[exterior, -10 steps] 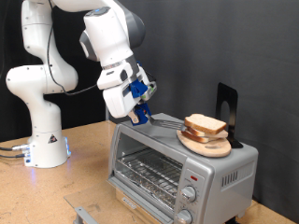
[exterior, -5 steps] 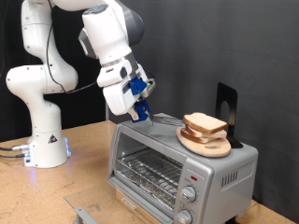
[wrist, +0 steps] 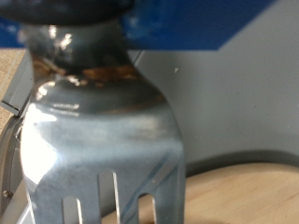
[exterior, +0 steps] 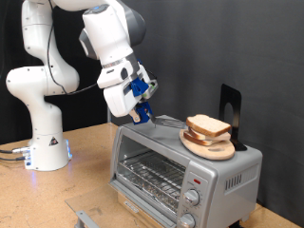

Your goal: Make a piece of toast with the oven

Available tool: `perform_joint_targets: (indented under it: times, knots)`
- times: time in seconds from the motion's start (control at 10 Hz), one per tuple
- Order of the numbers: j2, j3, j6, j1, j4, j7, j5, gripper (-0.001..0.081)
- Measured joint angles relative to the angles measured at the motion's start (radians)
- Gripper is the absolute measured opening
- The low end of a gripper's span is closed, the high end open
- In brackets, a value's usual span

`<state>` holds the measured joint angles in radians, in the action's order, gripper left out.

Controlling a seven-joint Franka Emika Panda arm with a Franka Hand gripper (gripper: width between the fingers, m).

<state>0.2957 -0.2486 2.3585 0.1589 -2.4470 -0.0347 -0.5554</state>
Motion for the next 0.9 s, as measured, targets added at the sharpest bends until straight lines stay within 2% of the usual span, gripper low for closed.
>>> perform_joint_targets:
  times: [0.9]
  knots:
    - [-0.057, -0.025, -0.002, -0.001, 0.042, 0.031, 0.009, 0.0393]
